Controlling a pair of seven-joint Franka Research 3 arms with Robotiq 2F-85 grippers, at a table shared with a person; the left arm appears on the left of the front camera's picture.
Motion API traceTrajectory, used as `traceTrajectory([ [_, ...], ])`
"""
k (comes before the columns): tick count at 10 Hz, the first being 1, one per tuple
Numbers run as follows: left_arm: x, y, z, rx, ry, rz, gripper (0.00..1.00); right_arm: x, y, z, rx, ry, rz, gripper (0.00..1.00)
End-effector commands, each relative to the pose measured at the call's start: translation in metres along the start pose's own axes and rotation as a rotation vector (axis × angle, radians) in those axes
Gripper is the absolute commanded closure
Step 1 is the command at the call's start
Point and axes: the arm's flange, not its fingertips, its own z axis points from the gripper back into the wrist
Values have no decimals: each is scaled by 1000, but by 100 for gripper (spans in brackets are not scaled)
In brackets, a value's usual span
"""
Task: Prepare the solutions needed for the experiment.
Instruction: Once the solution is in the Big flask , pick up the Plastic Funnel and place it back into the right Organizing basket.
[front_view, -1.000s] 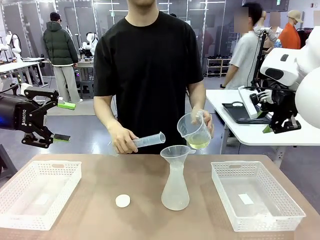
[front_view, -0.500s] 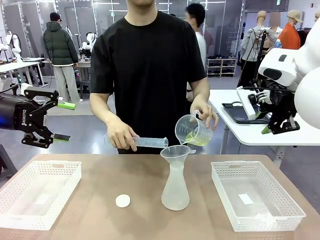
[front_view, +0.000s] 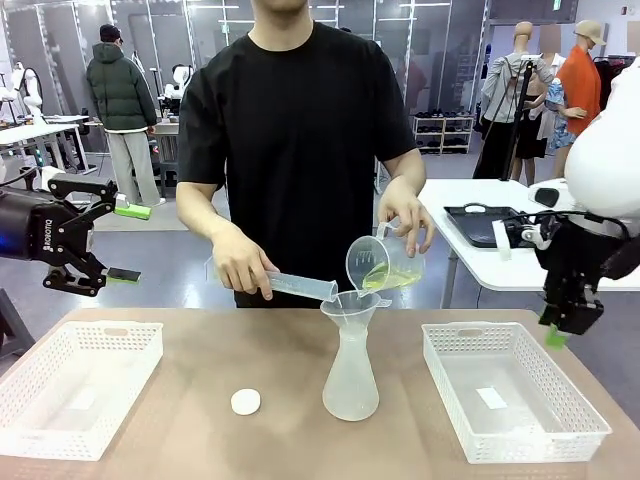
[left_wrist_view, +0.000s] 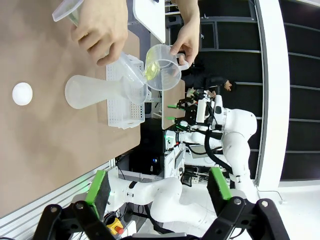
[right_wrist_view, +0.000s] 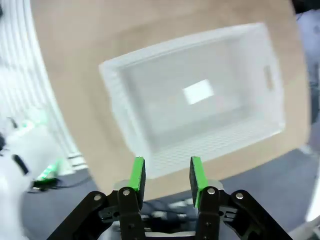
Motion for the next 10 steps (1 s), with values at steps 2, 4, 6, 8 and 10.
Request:
traceTrajectory([
  [2, -1, -2, -3, -27, 1, 13, 0, -8, 3, 20, 386, -287, -563, 53],
  [4, -1, -2, -3, -27, 1, 13, 0, -25, 0, 24, 695, -547, -740, 53],
  [6, -1, -2, -3, -27, 1, 13, 0, -37, 0, 16, 855, -627, -832, 53],
  [8, -1, -2, -3, -27, 1, 13, 0, -45, 4, 7, 989, -745, -890, 53],
  [10, -1, -2, -3, -27, 1, 13, 0, -51, 6, -1, 1079, -828, -964, 53],
])
